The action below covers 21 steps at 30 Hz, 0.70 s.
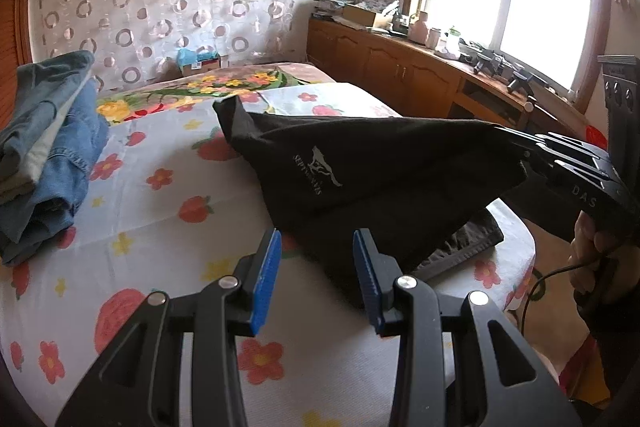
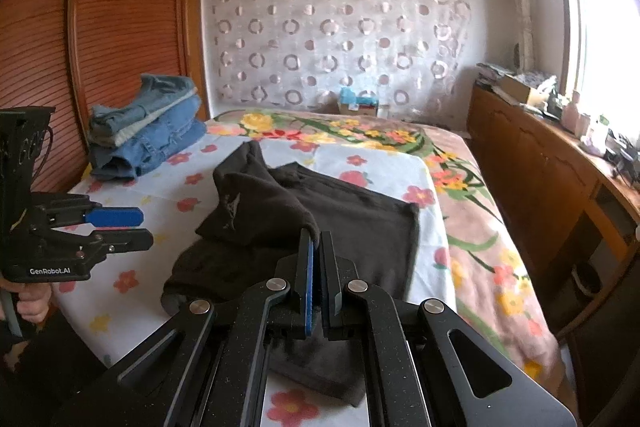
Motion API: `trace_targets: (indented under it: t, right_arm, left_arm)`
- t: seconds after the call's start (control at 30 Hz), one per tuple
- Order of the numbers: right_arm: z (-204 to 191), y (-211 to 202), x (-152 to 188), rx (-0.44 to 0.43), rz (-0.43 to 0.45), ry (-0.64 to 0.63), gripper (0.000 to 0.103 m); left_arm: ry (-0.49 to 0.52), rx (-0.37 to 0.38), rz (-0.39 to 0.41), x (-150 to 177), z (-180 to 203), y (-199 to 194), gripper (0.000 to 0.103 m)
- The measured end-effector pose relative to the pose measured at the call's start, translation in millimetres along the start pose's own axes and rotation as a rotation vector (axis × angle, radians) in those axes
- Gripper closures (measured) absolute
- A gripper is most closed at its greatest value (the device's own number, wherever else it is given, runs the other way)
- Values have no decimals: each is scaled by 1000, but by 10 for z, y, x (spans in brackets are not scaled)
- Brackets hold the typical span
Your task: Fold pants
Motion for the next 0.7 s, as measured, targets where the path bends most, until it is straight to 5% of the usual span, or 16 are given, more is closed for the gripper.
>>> trace_targets:
  t: [0.7]
  right_arm:
    - [404, 173, 581, 1, -154, 121, 103]
  left_arm:
    - [34, 2, -67, 95, 237, 289, 66]
Point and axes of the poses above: each gripper's, at about its wrist camera, not at the fingertips, and y roughly the way its jaws point, z to its right, x to its underside, the point moved 3 cm from there along y, roughly the way its jaws point, and after that the axes turned 7 degrees about -x, right-handed, at the moved point
